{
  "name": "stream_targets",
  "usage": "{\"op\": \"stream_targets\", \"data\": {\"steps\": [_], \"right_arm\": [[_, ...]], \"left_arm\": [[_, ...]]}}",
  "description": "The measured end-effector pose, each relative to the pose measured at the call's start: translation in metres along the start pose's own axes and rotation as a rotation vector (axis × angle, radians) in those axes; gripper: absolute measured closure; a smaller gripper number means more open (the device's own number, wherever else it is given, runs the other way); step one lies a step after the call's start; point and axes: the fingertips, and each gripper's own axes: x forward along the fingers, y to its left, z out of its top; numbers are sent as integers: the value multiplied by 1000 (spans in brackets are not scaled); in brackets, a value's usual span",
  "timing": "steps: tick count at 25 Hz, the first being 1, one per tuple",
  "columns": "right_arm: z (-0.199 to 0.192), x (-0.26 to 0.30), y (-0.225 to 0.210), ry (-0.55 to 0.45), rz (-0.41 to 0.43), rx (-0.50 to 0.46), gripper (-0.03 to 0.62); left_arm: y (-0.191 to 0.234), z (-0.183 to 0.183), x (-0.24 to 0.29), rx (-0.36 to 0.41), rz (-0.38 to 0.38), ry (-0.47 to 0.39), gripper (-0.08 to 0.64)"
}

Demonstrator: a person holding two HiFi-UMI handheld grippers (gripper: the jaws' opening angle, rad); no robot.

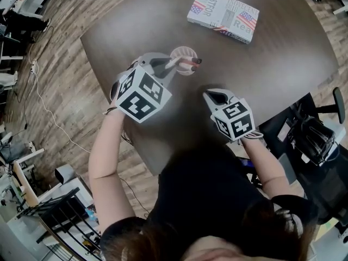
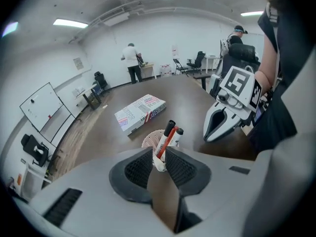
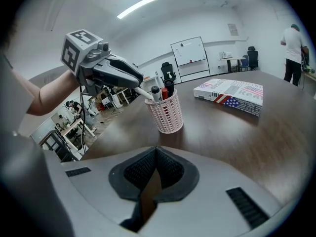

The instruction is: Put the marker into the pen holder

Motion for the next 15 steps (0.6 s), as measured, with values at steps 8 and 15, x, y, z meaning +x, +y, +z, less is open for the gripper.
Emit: {"op": "stream_targets", "data": {"steps": [8, 15], "right_arm": [[3, -5, 9, -16, -25, -31, 577], [19, -14, 25, -56, -85, -65, 577]], "left_arm": [[5, -1, -35, -234, 89, -250, 481], [8, -39, -82, -528, 180, -454, 512]]}}
